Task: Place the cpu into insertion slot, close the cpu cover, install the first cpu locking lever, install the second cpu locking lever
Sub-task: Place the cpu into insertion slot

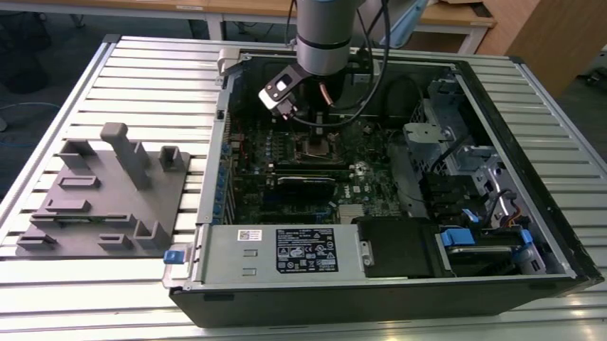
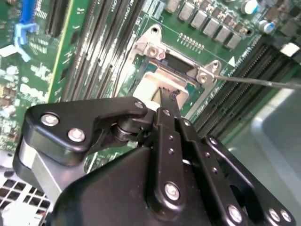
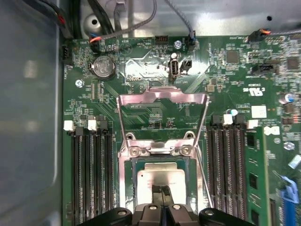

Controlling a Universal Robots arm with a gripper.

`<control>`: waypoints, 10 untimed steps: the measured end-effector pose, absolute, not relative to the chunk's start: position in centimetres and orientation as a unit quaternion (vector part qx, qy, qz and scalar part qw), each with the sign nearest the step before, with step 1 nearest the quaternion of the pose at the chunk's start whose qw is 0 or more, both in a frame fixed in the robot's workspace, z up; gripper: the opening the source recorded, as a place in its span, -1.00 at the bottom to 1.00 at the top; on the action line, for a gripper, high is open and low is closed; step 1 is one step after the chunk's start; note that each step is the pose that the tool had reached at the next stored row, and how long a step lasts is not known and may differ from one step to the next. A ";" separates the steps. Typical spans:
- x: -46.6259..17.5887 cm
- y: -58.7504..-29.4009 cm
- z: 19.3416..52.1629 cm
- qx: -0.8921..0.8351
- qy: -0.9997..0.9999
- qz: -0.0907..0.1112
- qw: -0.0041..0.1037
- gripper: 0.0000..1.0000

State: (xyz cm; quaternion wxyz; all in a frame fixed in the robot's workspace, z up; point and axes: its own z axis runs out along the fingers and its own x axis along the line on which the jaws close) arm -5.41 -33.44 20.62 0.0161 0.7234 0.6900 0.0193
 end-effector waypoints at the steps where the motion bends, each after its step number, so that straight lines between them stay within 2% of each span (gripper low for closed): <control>1: -5.4 -33.4 20.9 0.723 0.690 0.020 0.016 -0.80; 10: -5.4 -33.4 22.9 0.723 0.690 0.019 0.016 -0.80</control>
